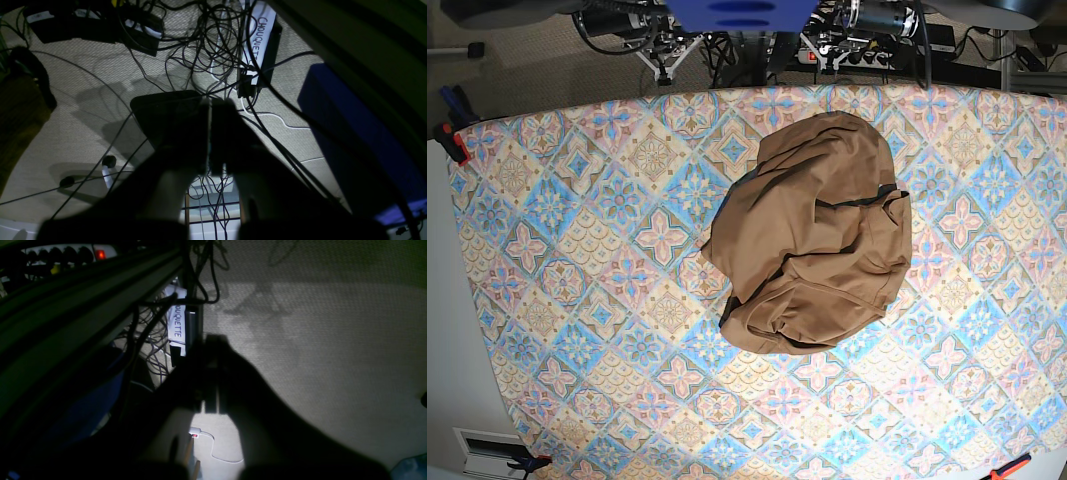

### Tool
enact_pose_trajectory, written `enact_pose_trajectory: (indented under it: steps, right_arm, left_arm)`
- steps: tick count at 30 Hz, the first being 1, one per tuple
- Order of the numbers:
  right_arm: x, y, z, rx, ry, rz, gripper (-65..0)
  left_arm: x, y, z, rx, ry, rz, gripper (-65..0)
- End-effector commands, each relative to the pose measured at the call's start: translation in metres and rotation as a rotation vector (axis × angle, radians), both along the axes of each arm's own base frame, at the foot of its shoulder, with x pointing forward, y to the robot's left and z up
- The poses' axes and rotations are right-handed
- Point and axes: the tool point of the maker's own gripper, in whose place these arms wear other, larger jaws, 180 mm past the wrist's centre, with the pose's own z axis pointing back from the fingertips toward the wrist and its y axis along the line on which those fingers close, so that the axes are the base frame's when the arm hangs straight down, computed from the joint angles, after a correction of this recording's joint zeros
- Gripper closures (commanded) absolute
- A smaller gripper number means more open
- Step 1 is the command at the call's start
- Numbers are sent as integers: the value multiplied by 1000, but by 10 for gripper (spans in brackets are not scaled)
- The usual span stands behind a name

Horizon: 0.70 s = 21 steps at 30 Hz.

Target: Layout the t-shirt on the table in an organized manner, then fold the t-shirt properly

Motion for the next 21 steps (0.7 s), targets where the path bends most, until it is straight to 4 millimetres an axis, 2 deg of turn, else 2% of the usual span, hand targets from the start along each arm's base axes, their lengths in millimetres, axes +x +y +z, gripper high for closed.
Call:
enact_pose_trajectory:
  steps: [1, 8, 21]
  right_arm:
    - [3, 1, 0, 4, -10, 3, -3]
    - [3, 1, 0, 4, -12, 2, -3]
    - [4, 1, 0, 4, -13, 2, -3]
  left_arm:
    - [-4, -1, 0, -2, 14, 5, -3]
    - [-17, -1, 2, -2, 105, 6, -3]
    - [-17, -2, 2, -3, 109, -2, -3]
